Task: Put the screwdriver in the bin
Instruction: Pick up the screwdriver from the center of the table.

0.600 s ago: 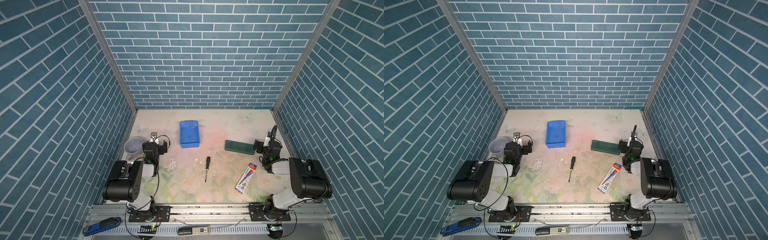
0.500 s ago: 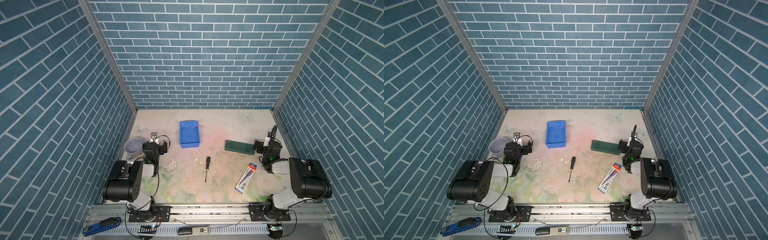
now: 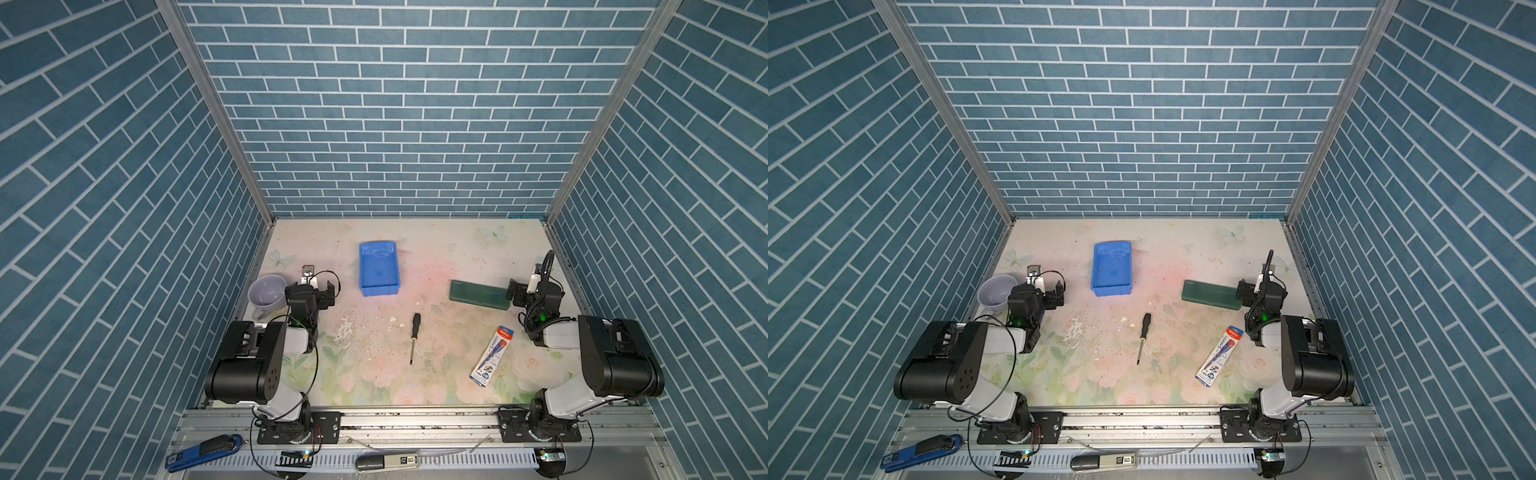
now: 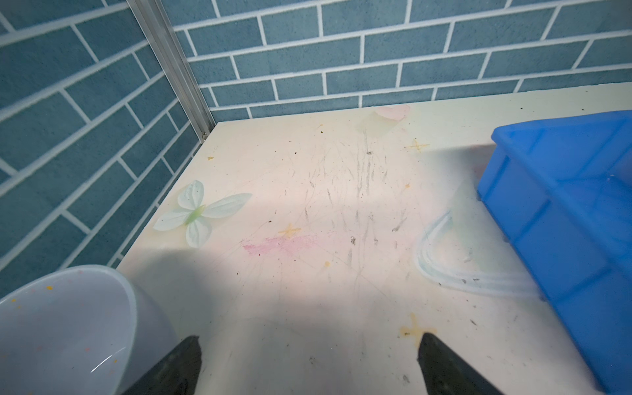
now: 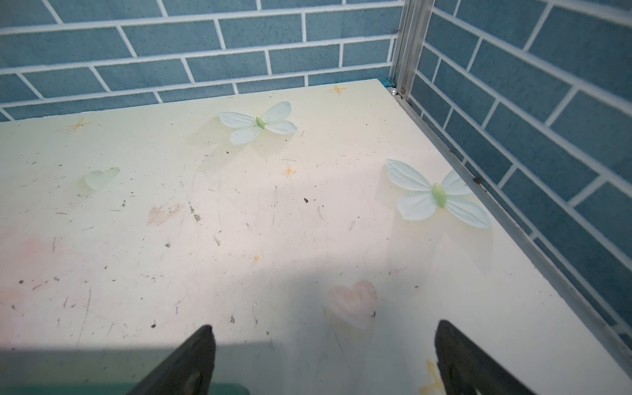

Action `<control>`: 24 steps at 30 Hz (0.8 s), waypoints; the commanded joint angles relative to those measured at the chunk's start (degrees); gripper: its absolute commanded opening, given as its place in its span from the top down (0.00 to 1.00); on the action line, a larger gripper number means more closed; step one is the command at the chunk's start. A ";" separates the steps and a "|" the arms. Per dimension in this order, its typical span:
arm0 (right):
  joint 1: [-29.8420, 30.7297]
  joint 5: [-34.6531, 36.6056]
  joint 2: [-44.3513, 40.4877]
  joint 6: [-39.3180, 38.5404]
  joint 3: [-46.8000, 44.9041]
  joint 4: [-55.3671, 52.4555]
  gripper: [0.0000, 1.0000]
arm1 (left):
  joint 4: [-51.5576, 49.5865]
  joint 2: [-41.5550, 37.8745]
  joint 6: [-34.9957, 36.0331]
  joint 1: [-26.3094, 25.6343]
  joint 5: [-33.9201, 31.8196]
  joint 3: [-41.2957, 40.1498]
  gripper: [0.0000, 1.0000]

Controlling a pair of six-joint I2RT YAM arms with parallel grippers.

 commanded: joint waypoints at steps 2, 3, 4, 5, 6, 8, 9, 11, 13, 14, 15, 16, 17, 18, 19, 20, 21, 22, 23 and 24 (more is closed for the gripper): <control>-0.18 -0.44 -1.06 -2.07 -0.15 0.36 0.01 | -0.16 -0.66 0.18 0.06 0.29 0.91 0.00; -0.20 -0.48 -1.07 -2.03 -0.15 0.36 0.01 | -0.16 -0.62 0.18 0.06 0.32 0.93 0.00; -0.24 -0.41 -1.11 -2.09 -0.15 0.38 0.01 | -0.16 -0.62 0.12 0.06 0.32 0.95 0.00; -0.19 -0.45 -1.11 -2.07 -0.15 0.40 0.01 | -0.20 -0.64 0.18 0.06 0.33 0.88 0.00; -0.18 -0.43 -1.08 -2.06 -0.16 0.42 0.01 | -0.16 -0.63 0.10 0.06 0.30 0.94 0.00; -0.19 -0.33 -1.11 -2.07 -0.24 0.57 0.01 | -0.33 -0.55 0.17 0.06 0.31 1.08 0.00; -0.16 -0.28 -1.13 -2.12 -0.37 0.73 0.01 | -0.20 -0.64 0.17 0.06 0.34 0.95 0.00; -0.18 -0.44 -1.24 -2.33 -0.71 1.28 0.01 | 0.57 -0.64 0.09 0.06 0.21 0.57 0.00; -0.18 -1.26 -1.60 -2.55 -1.74 2.91 0.01 | 1.07 -1.52 -0.32 -0.02 -0.78 -0.04 0.00; -0.23 -1.76 -1.85 -2.66 -2.39 3.82 0.01 | 0.88 -2.61 -0.28 -0.39 -2.08 -0.48 0.00; -0.23 -2.02 -2.33 -2.81 -3.00 4.59 0.01 | 0.11 -4.03 -0.18 -0.88 -3.52 -0.67 0.00; -0.18 -2.21 -2.88 -2.90 -3.37 4.89 0.01 | -0.95 -5.29 0.07 -1.34 -4.71 -0.71 0.00; -0.18 -2.35 -3.70 -3.01 -3.66 4.77 0.01 | -2.72 -6.96 0.26 -1.96 -5.98 -0.49 0.00; -0.11 -2.61 -4.77 -3.09 -3.80 4.04 0.01 | -4.70 -8.74 0.44 -2.57 -7.51 -0.22 0.00; -0.11 -2.73 -5.99 -3.24 -3.73 3.07 0.01 | -6.75 -10.21 0.61 -3.37 -8.85 0.04 0.00; -0.09 -2.95 -7.34 -3.41 -3.76 1.58 0.01 | -9.45 -12.29 0.71 -4.44 -10.57 0.45 0.00; 0.00 -3.10 -8.61 -3.56 -3.67 0.39 0.01 | -12.22 -14.43 0.56 -5.69 -12.50 0.90 0.00; 0.08 -3.32 -9.87 -3.74 -3.59 -0.98 0.01 | -14.62 -16.08 0.32 -6.86 -14.36 1.41 0.00; 0.40 -3.48 -11.46 -3.99 -3.41 -2.76 0.01 | -17.81 -18.13 0.36 -8.41 -16.02 2.17 0.00; 0.74 -3.48 -13.04 -4.18 -3.16 -4.67 0.01 | -21.00 -19.95 0.03 -9.88 -17.85 3.03 0.00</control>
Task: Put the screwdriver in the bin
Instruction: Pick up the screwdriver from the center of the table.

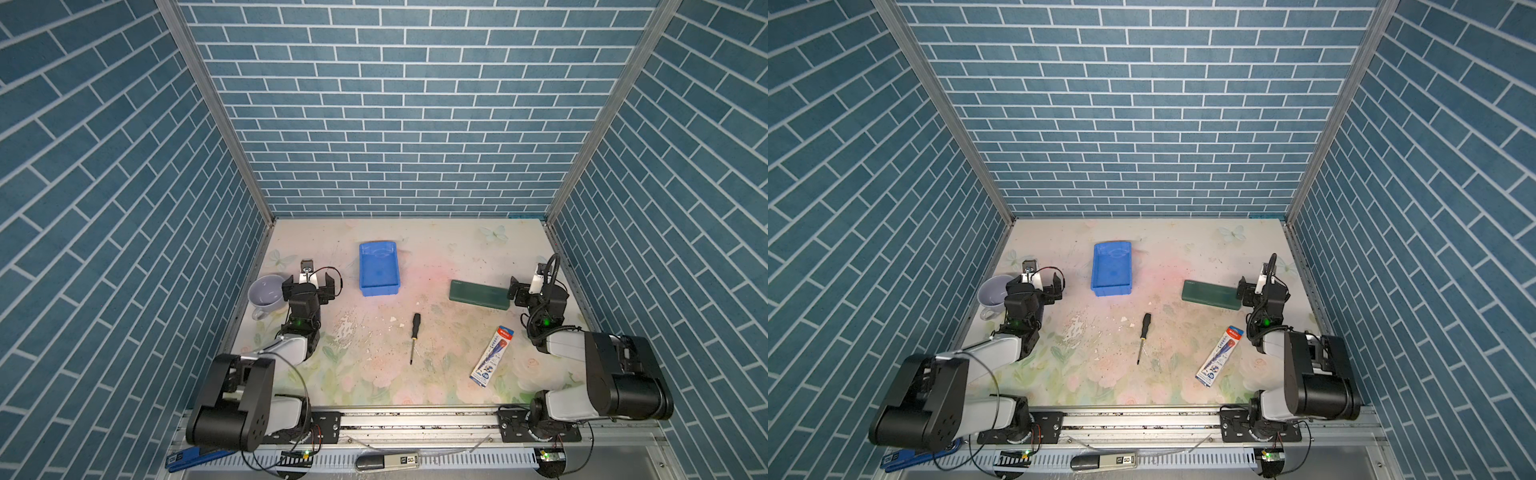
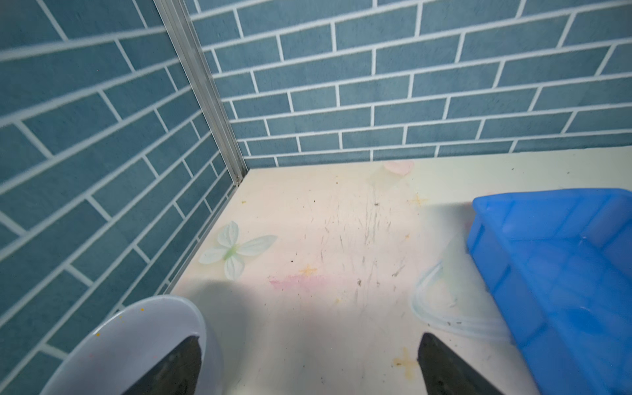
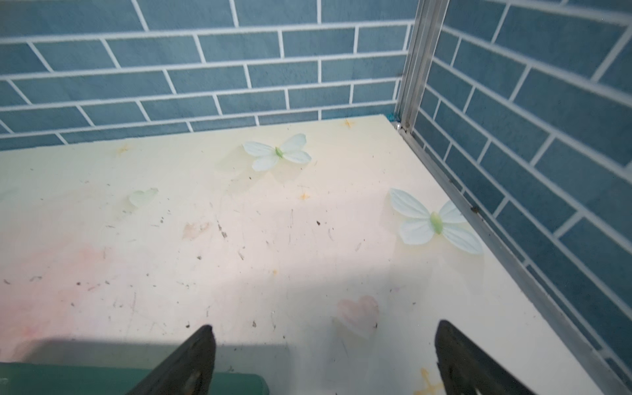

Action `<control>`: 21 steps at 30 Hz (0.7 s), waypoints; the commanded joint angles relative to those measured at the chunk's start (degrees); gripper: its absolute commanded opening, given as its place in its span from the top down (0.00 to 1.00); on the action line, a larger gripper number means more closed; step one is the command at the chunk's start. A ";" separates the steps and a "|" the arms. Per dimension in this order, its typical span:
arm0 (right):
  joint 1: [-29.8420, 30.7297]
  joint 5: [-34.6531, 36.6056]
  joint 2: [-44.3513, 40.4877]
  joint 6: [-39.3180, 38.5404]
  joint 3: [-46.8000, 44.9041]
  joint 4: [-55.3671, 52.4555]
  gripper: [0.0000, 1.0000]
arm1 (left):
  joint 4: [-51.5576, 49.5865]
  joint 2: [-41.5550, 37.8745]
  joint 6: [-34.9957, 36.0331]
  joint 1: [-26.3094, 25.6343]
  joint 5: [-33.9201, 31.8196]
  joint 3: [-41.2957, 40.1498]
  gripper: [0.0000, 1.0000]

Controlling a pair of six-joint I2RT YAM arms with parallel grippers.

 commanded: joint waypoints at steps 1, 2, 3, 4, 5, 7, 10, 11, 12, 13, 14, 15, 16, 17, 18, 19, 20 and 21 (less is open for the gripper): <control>0.88 -1.11 -5.23 -2.94 -0.30 -5.42 0.01 | -12.98 -4.78 -0.67 -4.38 -7.95 3.28 0.00; 1.35 -1.19 -7.09 -3.21 -0.04 -7.22 0.01 | -16.49 -6.30 -1.31 -5.82 -8.49 4.47 0.00; 1.71 -1.32 -8.89 -3.15 0.09 -8.90 0.01 | -20.04 -7.72 -2.31 -7.21 -9.24 5.63 0.00; 1.92 -1.76 -10.54 -3.02 0.25 -10.11 0.01 | -22.77 -8.70 -3.26 -8.34 -9.54 6.70 0.00; 2.34 -2.09 -12.41 -2.78 0.60 -11.78 0.01 | -25.98 -9.63 -4.32 -9.73 -9.58 7.86 0.00; 3.54 -2.72 -15.71 -3.27 1.36 -15.61 0.01 | -30.84 -10.90 -6.21 -12.31 -9.59 9.80 0.00; 5.37 -4.72 -20.28 -4.26 3.14 -23.26 0.01 | -38.24 -12.09 -9.48 -16.61 -9.74 12.95 0.00; 5.89 -5.99 -21.96 -4.81 3.90 -26.30 0.01 | -40.61 -12.10 -10.61 -18.32 -9.97 14.05 0.00; 6.52 -6.54 -23.44 -5.46 4.58 -29.26 0.01 | -43.21 -11.92 -11.79 -19.81 -10.00 15.19 0.00; 7.15 -6.55 -24.81 -5.87 5.06 -31.56 0.01 | -45.32 -11.65 -12.96 -21.17 -9.95 16.26 0.00; 7.94 -6.55 -26.10 -5.83 5.48 -33.50 0.01 | -47.35 -11.25 -14.23 -22.63 -9.45 17.32 0.00; 8.72 -6.55 -27.26 -5.61 5.85 -34.87 0.01 | -48.96 -10.68 -15.48 -23.86 -8.26 18.33 0.00; 9.48 -8.05 -28.10 -5.40 6.33 -36.39 0.01 | -50.22 -10.14 -16.80 -24.86 -7.11 18.48 0.00; 10.45 -8.59 -28.75 -5.46 7.29 -38.69 0.01 | -52.03 -9.33 -18.68 -25.88 -6.11 20.47 0.00; 11.35 -8.83 -29.23 -5.69 8.52 -41.38 0.01 | -54.18 -8.30 -20.42 -26.85 -4.78 21.81 0.00; 12.31 -9.07 -29.71 -6.07 9.43 -43.45 0.01 | -56.27 -7.28 -22.03 -27.72 -4.12 23.15 0.00; 13.39 -9.40 -30.16 -6.63 10.63 -46.11 0.01 | -58.93 -5.99 -23.79 -28.70 -3.49 24.74 0.00; 14.39 -9.77 -30.76 -7.47 11.75 -48.71 0.01 | -61.39 -4.69 -25.64 -29.70 -2.93 26.29 0.00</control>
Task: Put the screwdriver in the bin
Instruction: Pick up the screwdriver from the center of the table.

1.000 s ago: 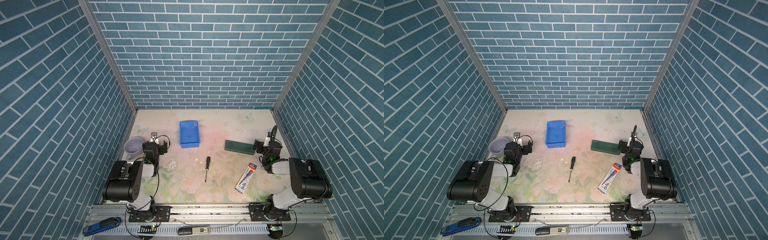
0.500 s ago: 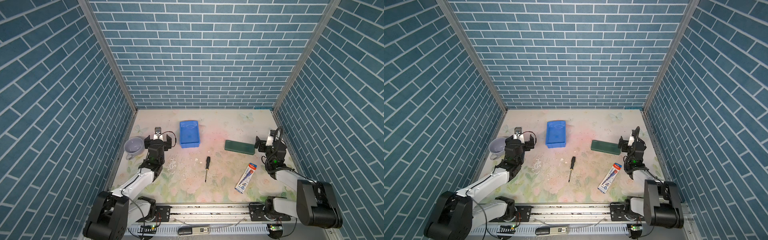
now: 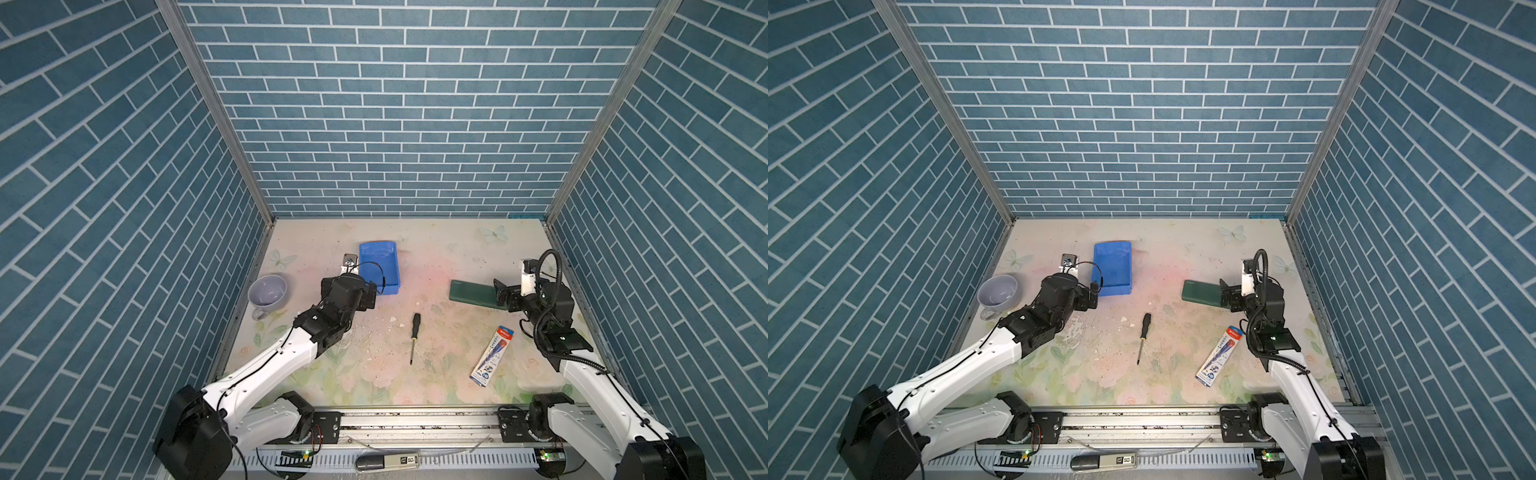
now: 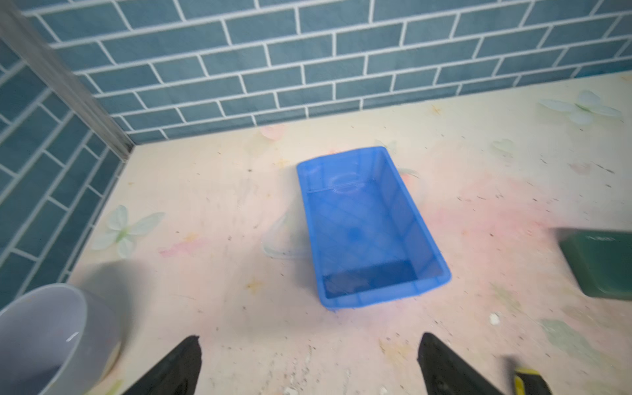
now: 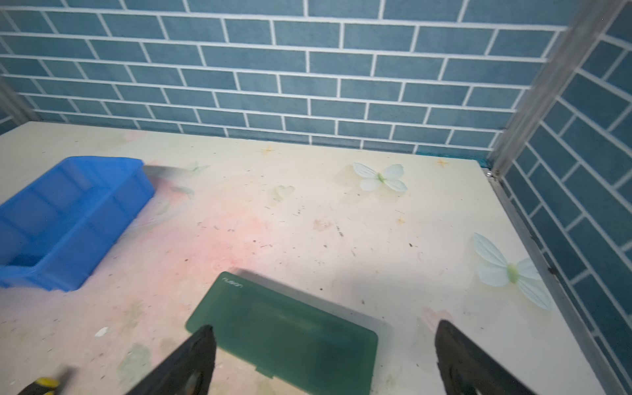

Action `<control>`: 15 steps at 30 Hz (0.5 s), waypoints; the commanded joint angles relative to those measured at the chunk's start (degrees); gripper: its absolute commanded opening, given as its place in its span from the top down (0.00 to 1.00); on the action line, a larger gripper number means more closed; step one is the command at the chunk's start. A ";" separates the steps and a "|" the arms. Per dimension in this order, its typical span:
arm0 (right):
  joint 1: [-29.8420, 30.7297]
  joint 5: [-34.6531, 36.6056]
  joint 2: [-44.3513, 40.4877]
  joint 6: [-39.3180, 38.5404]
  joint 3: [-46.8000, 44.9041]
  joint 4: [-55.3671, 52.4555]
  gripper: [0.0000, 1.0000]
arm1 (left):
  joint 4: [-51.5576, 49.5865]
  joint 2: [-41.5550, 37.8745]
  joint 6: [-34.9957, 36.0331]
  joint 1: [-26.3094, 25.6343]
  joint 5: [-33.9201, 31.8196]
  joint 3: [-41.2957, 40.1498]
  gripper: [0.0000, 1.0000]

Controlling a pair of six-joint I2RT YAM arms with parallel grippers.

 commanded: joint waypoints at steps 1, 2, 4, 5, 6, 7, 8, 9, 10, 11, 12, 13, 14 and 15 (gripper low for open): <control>2.74 -2.66 -2.12 -4.19 5.49 -12.18 0.01 | -12.19 3.25 -8.56 -2.87 3.58 4.44 0.00; 3.65 -3.30 -2.61 -4.86 6.52 -14.57 0.01 | -14.03 4.53 -9.96 -3.70 4.73 5.80 0.00; 5.16 -5.16 -3.22 -6.05 8.12 -18.16 0.01 | -16.73 6.36 -13.14 -5.35 6.58 7.59 0.00; 5.95 -5.99 -3.49 -6.54 8.77 -19.84 0.01 | -17.81 7.34 -14.65 -6.00 8.01 8.41 0.00; 6.83 -7.01 -3.64 -7.28 9.30 -21.53 0.01 | -18.58 8.11 -15.79 -6.79 9.15 9.02 0.00; 7.62 -7.71 -3.71 -7.71 9.74 -22.90 0.01 | -19.13 8.75 -16.70 -7.54 9.75 9.54 0.00; 8.37 -8.69 -3.83 -7.93 10.28 -24.15 0.01 | -19.84 9.42 -17.83 -8.35 10.41 10.25 0.00; 9.20 -9.90 -3.93 -8.11 10.68 -25.20 0.01 | -20.43 10.22 -18.91 -9.03 11.42 10.86 0.00; 9.82 -10.93 -3.95 -8.24 11.06 -26.08 0.01 | -20.69 11.07 -19.94 -9.44 12.92 11.43 0.00; 10.53 -11.77 -3.86 -8.33 11.58 -27.27 0.01 | -20.86 12.32 -20.62 -9.73 15.31 12.21 0.00; 11.24 -12.43 -3.83 -8.63 12.11 -28.52 0.01 | -21.56 13.84 -21.18 -10.07 17.34 13.31 0.00; 11.87 -13.01 -3.79 -8.77 12.63 -29.72 0.01 | -22.40 14.98 -21.84 -10.54 18.34 14.30 0.00; 12.46 -13.63 -3.66 -9.23 13.25 -31.17 0.01 | -23.17 16.40 -22.10 -11.25 18.94 15.35 0.00; 13.08 -14.04 -3.61 -9.61 13.87 -32.52 0.01 | -23.78 17.57 -22.28 -12.14 18.96 16.21 0.00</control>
